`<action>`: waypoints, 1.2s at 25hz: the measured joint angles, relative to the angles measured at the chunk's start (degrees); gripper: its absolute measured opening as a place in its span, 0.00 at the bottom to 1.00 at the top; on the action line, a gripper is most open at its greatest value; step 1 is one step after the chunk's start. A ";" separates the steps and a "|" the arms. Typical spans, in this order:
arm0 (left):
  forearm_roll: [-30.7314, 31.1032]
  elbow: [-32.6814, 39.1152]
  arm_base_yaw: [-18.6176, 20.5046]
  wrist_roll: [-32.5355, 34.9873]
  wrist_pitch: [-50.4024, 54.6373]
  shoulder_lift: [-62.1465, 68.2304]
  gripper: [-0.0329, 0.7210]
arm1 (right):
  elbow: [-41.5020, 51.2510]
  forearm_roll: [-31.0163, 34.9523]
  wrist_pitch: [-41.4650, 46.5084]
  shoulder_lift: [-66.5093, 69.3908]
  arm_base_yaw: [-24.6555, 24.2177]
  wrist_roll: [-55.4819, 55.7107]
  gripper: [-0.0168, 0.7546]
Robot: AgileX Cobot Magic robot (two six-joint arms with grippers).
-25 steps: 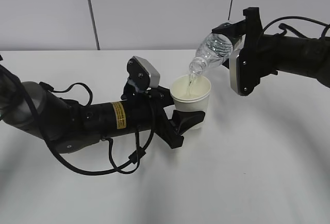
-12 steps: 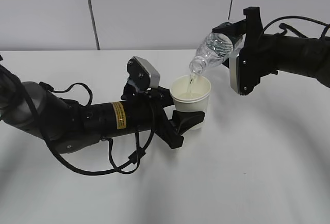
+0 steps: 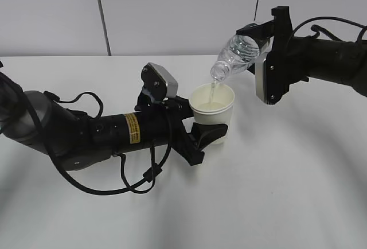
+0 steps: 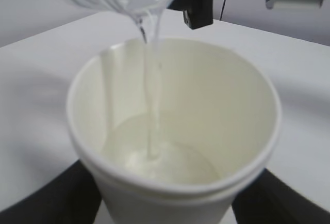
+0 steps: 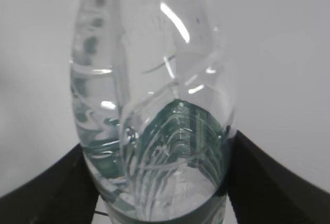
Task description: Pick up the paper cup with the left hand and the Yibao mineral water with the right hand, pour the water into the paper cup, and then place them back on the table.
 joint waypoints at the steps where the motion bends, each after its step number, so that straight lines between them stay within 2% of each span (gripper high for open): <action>1: 0.00 0.00 0.00 0.00 0.00 0.00 0.64 | 0.00 0.00 0.00 0.00 0.00 0.00 0.68; 20: -1.55 0.00 0.00 0.00 0.00 0.00 0.64 | 0.00 0.00 0.00 0.00 0.00 9.61 0.68; 30: -3.06 0.00 0.05 0.00 0.93 0.00 0.64 | 0.00 0.00 0.00 0.00 0.00 27.91 0.68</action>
